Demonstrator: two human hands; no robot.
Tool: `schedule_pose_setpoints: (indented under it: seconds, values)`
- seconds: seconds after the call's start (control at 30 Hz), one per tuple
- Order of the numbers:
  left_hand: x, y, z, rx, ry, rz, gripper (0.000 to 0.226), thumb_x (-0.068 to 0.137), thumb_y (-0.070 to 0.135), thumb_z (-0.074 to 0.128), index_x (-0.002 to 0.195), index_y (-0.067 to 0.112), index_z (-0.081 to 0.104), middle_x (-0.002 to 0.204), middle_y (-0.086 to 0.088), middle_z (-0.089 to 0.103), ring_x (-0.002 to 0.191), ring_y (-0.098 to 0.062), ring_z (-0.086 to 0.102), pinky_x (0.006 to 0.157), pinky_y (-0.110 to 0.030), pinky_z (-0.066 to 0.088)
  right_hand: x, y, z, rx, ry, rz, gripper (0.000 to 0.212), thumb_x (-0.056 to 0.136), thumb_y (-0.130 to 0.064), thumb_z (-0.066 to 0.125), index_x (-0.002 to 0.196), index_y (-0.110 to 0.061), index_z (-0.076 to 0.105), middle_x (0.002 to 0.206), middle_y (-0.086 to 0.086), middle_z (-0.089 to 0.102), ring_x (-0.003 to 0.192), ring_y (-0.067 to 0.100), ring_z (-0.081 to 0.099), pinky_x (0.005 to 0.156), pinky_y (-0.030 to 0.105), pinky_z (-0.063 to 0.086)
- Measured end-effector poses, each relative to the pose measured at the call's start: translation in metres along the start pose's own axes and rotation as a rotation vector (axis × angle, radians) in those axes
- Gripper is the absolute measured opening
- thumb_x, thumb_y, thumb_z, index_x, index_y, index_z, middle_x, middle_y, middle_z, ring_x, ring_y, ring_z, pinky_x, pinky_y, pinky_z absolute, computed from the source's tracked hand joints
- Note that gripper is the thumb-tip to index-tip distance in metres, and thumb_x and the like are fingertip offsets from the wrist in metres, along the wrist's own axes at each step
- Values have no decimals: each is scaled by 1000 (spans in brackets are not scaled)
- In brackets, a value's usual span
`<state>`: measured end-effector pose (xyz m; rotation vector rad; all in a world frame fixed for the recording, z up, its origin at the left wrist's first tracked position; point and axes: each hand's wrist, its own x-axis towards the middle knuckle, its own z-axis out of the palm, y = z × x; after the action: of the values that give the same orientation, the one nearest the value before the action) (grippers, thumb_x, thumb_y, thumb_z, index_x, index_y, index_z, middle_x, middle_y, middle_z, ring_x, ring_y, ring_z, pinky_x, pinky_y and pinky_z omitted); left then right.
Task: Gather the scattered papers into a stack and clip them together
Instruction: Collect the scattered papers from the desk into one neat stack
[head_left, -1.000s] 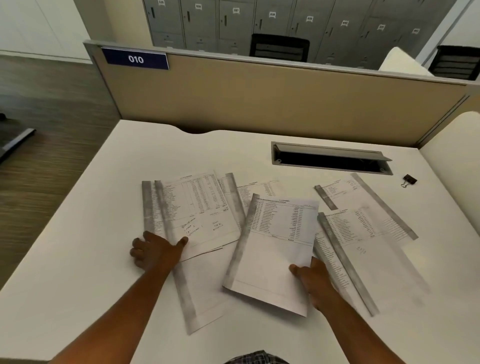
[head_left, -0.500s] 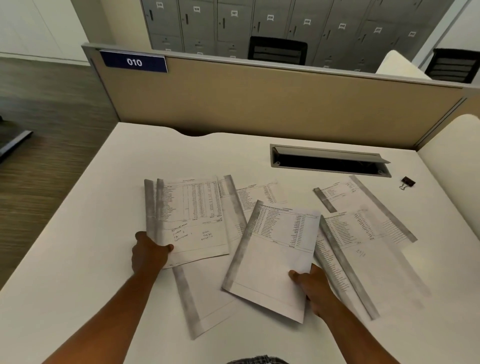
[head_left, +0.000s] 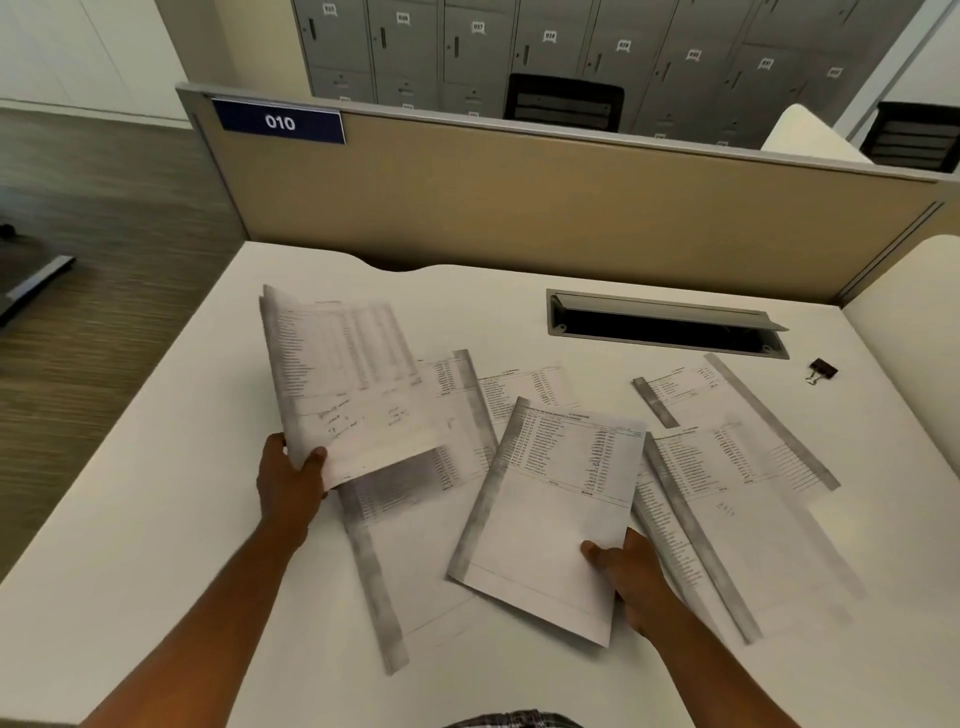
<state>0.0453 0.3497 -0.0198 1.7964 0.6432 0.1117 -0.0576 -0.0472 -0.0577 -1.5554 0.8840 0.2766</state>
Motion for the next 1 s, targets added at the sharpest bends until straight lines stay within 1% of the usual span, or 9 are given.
schedule_pose_setpoints:
  seconds: [0.13,0.2,0.3,0.43,0.63,0.73,0.8,0.9,1.0]
  values:
    - [-11,11,1,-126,-156,13,38,93,14,63,128,10,49,115,-5,62,91,-18,64,57,-31,54,1,0,0,19,-18,-2,40,90,-5,74,126,-15,59,104,1,69,91,22,65,63,30,49]
    - [-16,9,4,-130,-247,11,38,92,14,64,128,12,50,117,-3,63,97,-18,65,69,-35,58,3,1,0,26,-25,-1,43,89,-5,75,129,-14,60,109,5,71,95,26,67,69,34,54]
    - [-28,1,11,-134,-388,6,36,92,15,65,125,17,52,121,-3,64,108,-22,64,89,-43,56,3,-2,1,39,-58,-16,47,88,-7,76,132,-15,61,115,6,73,102,30,69,87,45,58]
    - [-52,-6,24,-93,-530,11,35,93,17,63,124,28,51,120,5,65,107,-16,66,84,-32,58,-2,-14,5,55,-152,-44,46,89,-10,76,131,-20,62,118,1,75,109,27,69,96,48,56]
    - [-75,-13,44,55,-635,29,28,94,20,62,114,38,51,121,13,59,113,-16,59,94,-38,53,-23,-37,17,68,-279,-175,50,85,-20,81,131,-24,63,119,-4,76,112,22,71,98,51,57]
    - [-78,-6,45,22,-672,14,41,92,24,66,129,35,50,125,13,61,112,-14,61,92,-37,55,-39,-48,20,72,-346,-212,60,73,-34,88,127,-25,65,119,-2,76,111,20,72,96,48,58]
    - [-77,1,43,-9,-669,0,45,91,31,66,134,31,51,125,14,62,112,-13,63,90,-34,57,-45,-53,21,49,-377,-227,46,83,-25,81,126,-24,66,118,-1,76,109,20,73,93,44,59]
    - [-75,10,43,25,-677,7,43,94,39,60,135,33,49,126,12,62,112,-17,63,91,-42,57,-53,-59,24,53,-404,-185,32,96,-11,66,125,-24,66,116,0,77,105,19,74,81,34,60]
    - [-82,11,49,39,-678,44,41,95,29,58,133,37,45,133,8,58,120,-21,58,97,-49,52,-59,-65,32,175,-377,-112,26,107,-29,48,123,-26,68,117,1,77,104,19,74,84,38,60]
